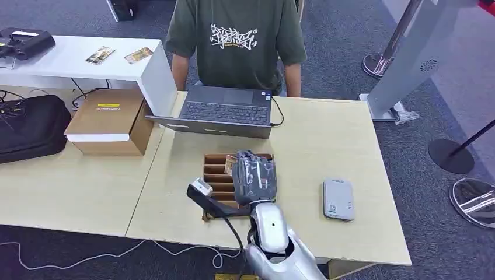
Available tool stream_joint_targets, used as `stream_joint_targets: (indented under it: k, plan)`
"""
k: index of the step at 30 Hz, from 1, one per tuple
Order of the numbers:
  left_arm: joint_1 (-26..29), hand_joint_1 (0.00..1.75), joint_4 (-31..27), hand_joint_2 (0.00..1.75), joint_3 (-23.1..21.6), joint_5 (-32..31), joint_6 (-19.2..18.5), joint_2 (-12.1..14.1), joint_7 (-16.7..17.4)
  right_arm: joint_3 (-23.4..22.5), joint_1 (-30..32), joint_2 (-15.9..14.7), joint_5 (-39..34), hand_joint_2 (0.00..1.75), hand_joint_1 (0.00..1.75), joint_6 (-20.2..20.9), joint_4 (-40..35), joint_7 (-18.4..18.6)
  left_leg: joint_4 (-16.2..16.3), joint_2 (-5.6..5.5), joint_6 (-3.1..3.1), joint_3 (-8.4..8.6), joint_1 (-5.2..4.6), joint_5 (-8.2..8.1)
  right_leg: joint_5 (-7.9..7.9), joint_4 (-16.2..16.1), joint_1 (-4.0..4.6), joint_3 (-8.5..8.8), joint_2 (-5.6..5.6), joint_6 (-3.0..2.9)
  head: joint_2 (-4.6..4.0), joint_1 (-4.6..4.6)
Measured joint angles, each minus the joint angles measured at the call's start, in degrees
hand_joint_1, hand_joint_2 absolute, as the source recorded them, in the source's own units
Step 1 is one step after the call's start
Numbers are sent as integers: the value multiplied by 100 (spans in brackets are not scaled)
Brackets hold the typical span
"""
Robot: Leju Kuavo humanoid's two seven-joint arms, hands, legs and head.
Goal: Pass the card to the sensor for recognition and then transmit it.
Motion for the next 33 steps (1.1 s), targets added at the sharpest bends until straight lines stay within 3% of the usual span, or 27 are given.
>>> stream_joint_targets:
  k: [6, 14, 18, 23, 25, 30, 33]
  plan:
    - [30, 0, -9, 0, 0, -18, -61, -17, -41, -480, 388, -74, 79, 175, 175, -212, -847, -87, 0, 0, 0, 0, 0, -1, 0, -1, 0, 0, 0, 0, 0, 0]
    - [36, 0, -11, 0, 0, -24, -79, -37, -79, -682, 548, -107, 76, 175, 175, -253, -1171, -94, 0, 1, -1, 2, 1, 1, 1, 0, 1, 0, 1, -2, 0, 0]
    - [41, 0, -15, 0, 0, -39, -85, -37, -81, -802, 617, -107, -75, 175, 175, -505, -1247, -203, 0, 0, -1, 2, 1, 1, 1, 0, 0, 0, 1, -2, 0, 0]
    - [47, 0, -15, 0, 0, -83, -85, -37, -81, -1128, 727, -107, -1339, 175, 175, -1240, -1455, -733, 0, 1, 0, 1, -1, 0, 1, -1, 0, 0, 1, -2, 0, 0]
    - [45, 0, -15, 0, 0, -101, -72, -37, -81, -1365, 802, -107, -2246, 175, 175, -1477, -1584, -1107, 0, 0, 0, 0, -1, 0, 1, -2, -1, 1, -3, -1, 0, 0]
    - [45, 0, -15, 0, 0, -116, -33, -28, -70, -2080, 872, -70, -4312, 175, 175, -1689, -1713, -1896, 0, 2, 0, 1, -1, 0, 8, -2, -1, 1, -1, -1, 0, 0]
    - [48, 0, -15, 0, 4, -116, -24, -31, -63, -2456, 863, -41, -4994, 175, 175, -1750, -1706, -2266, 0, 0, 3, 0, -1, 3, 8, -2, -1, 2, -3, -1, 0, 0]
